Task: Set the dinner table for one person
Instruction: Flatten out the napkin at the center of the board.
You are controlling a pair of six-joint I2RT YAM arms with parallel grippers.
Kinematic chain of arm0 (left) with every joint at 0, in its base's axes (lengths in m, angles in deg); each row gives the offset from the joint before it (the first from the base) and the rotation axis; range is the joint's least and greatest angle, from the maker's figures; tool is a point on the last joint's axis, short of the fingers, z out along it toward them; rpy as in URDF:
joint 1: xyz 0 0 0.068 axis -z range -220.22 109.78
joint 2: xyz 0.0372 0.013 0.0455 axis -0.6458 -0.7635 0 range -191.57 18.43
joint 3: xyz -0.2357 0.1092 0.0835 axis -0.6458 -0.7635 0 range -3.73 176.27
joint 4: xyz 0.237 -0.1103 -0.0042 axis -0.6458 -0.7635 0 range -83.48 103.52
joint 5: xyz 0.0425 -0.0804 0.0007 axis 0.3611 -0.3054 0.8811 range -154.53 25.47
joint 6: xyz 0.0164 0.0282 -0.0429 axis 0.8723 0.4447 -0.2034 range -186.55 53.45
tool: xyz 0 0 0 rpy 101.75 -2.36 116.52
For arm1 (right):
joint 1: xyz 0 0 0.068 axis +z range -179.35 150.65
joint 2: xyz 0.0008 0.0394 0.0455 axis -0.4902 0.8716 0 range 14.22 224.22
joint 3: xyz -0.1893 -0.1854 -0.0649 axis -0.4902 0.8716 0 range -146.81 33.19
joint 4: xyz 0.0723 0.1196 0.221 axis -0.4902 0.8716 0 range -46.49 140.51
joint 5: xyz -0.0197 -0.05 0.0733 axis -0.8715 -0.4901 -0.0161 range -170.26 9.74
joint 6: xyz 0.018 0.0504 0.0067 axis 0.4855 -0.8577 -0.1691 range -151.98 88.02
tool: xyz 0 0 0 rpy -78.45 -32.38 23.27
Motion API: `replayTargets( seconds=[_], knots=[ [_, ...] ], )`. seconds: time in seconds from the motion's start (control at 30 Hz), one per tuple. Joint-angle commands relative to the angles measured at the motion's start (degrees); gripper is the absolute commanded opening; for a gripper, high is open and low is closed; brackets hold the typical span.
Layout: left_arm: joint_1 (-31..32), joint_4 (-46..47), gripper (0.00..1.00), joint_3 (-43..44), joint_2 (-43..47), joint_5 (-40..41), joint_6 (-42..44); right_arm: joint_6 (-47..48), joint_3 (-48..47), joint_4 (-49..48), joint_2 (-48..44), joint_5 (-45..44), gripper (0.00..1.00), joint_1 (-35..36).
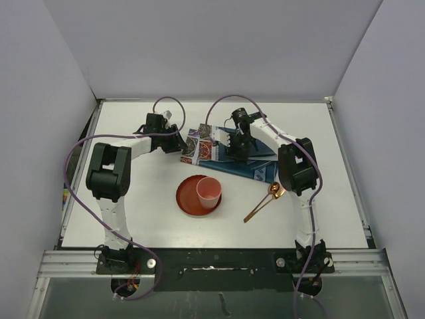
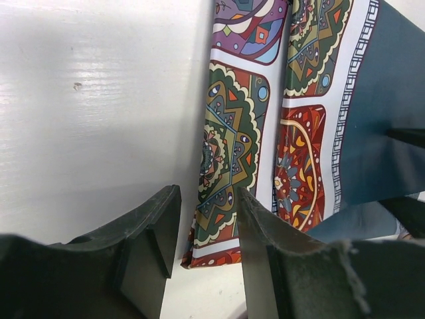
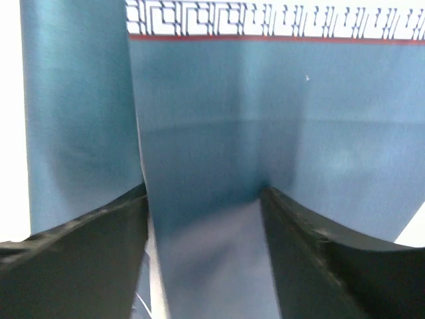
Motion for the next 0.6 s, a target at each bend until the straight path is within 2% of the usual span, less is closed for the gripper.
replayTargets(
  seconds=[0.0,0.1,0.13,0.27,0.4,0.57],
  knots=[
    [-0.52,1.44,0.38,1.14,0.37,-1.20,-0.25,2.01,-0.61,-2.34,-0.29,-2.92,0.55,-2.26],
    [-0.52,1.93,0.38,0.77,0.10,-1.21,-0.46,1.07,-2.46,-2.26,-0.09,-3.18,0.24,-2.69],
    [-0.53,2.05,0.38,0.72,-0.05,-1.34,-0.70,0.82,-2.87,-2.49,-0.27,-3.66,0.17,-2.66],
    [-0.52,3.03,0.38,1.00,-0.89,-2.10,-1.62,-0.25,-3.07,-5.63,-1.15,-6.44,0.00,-2.55],
    [-0.52,3.17,0.38,1.88,-1.17,-2.54,-1.67,-1.79,-3.61,-9.90,-2.99,-8.17,0.00,-3.08],
    [-0.52,3.09,0.38,2.30,-1.13,-2.73,-1.07,-5.61,-9.73,-13.65,-3.13,-11.26,0.00,-3.61]
  ],
)
